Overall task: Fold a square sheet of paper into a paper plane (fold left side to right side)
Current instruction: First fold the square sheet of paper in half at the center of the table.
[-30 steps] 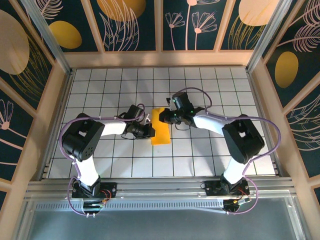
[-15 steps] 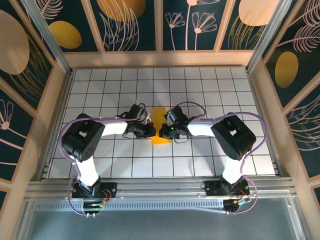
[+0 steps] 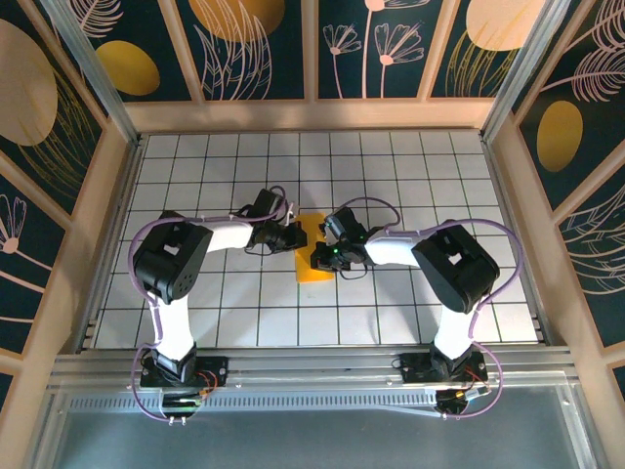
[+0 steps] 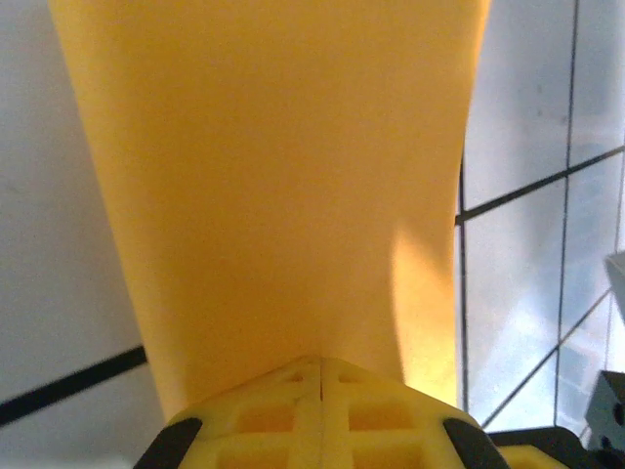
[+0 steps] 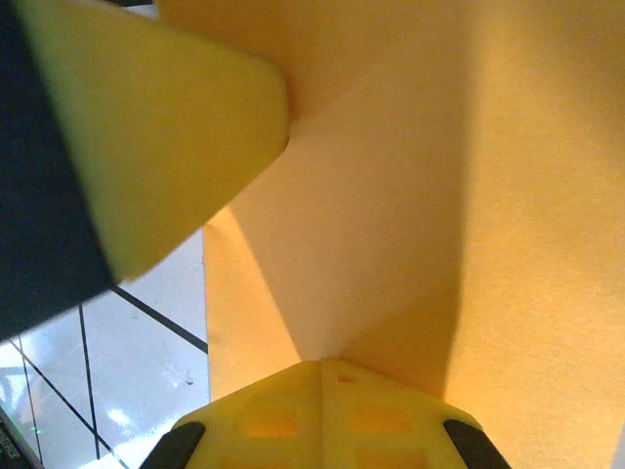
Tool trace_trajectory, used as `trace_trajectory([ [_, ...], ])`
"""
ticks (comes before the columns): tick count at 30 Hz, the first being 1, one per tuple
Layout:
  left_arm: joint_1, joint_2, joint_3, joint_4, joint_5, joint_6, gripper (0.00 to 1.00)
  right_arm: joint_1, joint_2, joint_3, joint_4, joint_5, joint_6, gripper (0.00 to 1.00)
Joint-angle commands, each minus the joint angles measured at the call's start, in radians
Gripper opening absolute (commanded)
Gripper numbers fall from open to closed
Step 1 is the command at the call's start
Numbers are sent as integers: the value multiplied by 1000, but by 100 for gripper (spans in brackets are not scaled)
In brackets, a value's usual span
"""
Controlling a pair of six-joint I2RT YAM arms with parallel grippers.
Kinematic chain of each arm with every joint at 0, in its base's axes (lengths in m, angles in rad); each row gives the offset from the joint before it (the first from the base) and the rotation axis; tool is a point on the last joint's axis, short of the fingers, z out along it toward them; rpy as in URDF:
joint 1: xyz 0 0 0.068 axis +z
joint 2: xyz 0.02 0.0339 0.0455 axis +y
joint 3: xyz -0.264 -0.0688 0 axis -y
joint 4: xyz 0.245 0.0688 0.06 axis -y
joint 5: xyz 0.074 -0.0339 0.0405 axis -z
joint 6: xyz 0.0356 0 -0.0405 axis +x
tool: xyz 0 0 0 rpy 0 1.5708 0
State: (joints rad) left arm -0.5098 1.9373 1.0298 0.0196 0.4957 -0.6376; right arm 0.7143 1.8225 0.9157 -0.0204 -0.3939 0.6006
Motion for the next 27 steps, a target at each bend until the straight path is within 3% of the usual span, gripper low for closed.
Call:
trace_trajectory([
  [1, 12, 26, 20, 24, -21, 18, 2, -6, 57, -5, -117, 92, -32, 0],
  [15, 65, 67, -18, 106, -75, -1, 2, -7, 66, -15, -173, 124, -63, 0],
  [27, 130, 131, 101, 86, -95, 46, 4, -7, 75, -22, -160, 113, -61, 0],
])
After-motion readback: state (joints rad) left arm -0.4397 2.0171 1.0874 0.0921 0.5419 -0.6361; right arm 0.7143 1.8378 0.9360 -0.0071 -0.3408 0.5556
